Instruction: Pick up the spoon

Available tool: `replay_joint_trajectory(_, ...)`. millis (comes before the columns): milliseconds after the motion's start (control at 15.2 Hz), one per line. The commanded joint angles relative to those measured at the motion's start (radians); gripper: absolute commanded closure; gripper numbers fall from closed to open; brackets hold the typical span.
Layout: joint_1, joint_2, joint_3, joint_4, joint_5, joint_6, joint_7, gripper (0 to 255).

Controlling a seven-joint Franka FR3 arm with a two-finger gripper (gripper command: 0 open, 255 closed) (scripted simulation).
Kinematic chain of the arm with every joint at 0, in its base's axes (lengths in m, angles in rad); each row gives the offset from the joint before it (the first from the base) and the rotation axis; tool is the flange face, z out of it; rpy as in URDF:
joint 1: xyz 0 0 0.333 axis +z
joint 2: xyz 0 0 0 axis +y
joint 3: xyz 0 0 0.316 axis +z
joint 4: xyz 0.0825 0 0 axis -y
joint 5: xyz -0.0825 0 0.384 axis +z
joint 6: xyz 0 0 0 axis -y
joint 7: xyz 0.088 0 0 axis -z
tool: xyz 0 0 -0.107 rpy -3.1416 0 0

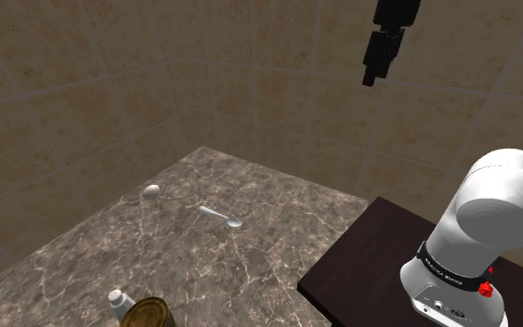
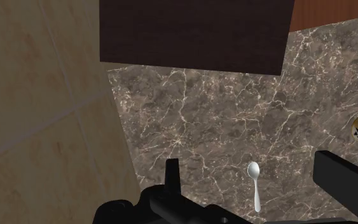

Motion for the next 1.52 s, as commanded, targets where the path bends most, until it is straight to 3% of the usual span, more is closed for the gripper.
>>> replay_joint_trajectory(0, 0.000, 0.000, 0.000, 0.000, 0.000, 0.000, 0.000, 0)
replay_joint_trajectory(726, 0.039, 0.134, 0.084, -0.225, 0.082, 0.400, 0.097, 0)
replay_joint_trajectory(1452, 0.080, 0.457, 0.173, -0.270, 0.141, 0.816, 0.180, 0)
